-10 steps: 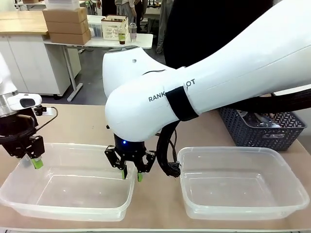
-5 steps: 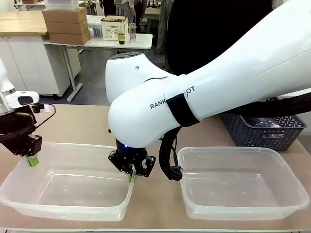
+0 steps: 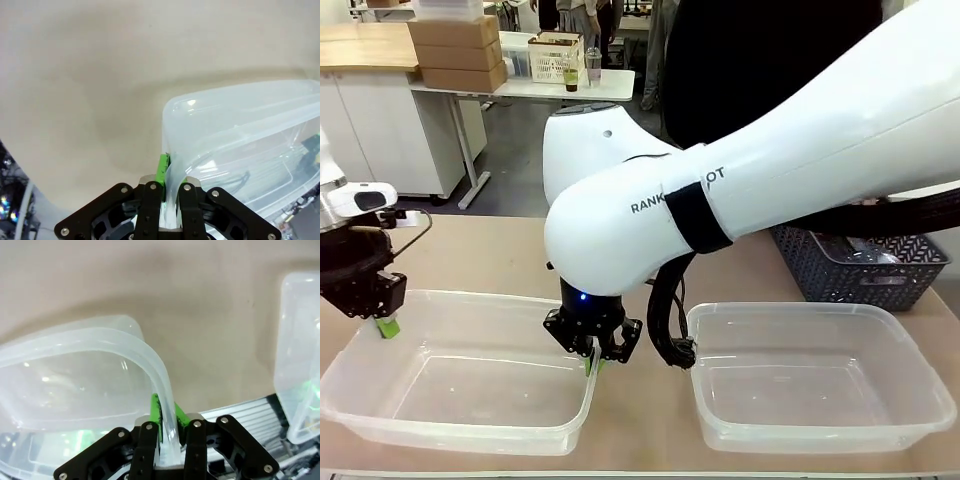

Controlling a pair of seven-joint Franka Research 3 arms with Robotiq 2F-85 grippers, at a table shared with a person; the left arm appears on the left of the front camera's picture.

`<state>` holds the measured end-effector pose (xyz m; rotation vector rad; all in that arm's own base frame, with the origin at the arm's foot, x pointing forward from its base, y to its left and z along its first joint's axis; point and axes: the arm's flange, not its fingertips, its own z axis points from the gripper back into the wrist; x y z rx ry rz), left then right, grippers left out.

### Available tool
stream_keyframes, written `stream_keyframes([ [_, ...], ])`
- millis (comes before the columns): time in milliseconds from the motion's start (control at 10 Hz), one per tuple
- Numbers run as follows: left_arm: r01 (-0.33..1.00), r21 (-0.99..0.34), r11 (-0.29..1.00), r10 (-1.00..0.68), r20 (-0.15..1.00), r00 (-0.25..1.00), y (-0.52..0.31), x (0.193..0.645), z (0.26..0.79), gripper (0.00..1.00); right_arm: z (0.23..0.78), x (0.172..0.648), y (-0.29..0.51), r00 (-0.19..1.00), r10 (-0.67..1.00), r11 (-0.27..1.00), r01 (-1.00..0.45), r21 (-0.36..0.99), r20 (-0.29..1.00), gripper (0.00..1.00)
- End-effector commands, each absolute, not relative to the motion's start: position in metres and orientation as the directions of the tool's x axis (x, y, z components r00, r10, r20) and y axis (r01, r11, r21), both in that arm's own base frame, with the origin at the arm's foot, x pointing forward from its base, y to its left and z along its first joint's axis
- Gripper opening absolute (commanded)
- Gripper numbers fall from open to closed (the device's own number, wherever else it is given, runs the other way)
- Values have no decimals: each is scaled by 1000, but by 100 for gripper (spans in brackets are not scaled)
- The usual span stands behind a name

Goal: Sort the waste into each basket.
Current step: Pick up the Organizing box on the left side of the table and lift it.

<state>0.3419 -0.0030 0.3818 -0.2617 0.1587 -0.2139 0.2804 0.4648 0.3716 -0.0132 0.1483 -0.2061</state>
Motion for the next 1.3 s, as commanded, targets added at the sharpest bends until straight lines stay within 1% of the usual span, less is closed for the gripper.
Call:
stream_keyframes([
  [0, 124, -346, 930, -174, -116, 978, -7, 307, 428, 0, 409, 292, 427, 970, -122, 991, 109, -74, -209, 0],
  [100, 114, -349, 930, -162, -112, 980, -13, 316, 458, 0, 434, 292, 410, 972, -90, 994, 75, -79, -216, 0],
  [200, 113, -345, 932, -158, -105, 982, -22, 321, 485, 0, 456, 292, 392, 973, -88, 993, 70, -93, -215, 0],
  [300, 123, -320, 939, -158, -85, 984, -32, 322, 506, 0, 476, 290, 377, 975, -80, 995, 65, -77, -209, 0],
  [500, 131, -316, 940, -159, -63, 985, -49, 327, 546, 0, 509, 283, 358, 976, 3, 997, -19, -70, -216, 0],
  [600, 141, -333, 933, -178, -85, 980, -51, 312, 509, 0, 504, 275, 359, 967, 27, 997, -46, -70, -254, 0],
  [700, 141, -333, 933, -178, -85, 980, -51, 312, 509, 0, 515, 282, 386, 984, -43, 999, 42, -9, -175, 0],
  [900, 141, -333, 933, -178, -85, 980, -51, 312, 509, 0, 515, 282, 386, 984, -43, 999, 42, -9, -175, 0],
  [1000, 137, -333, 933, -180, -104, 978, -66, 313, 514, 6, 521, 278, 385, 985, -12, 1000, 12, -2, -174, 5],
  [1100, 85, -368, 926, -124, -83, 989, -81, 314, 511, 6, 515, 291, 365, 985, 37, 999, -30, 41, -168, 5],
  [1200, -9, -416, 909, -19, -64, 998, -98, 322, 512, 6, 513, 303, 341, 982, 52, 998, -43, 55, -182, 5],
])
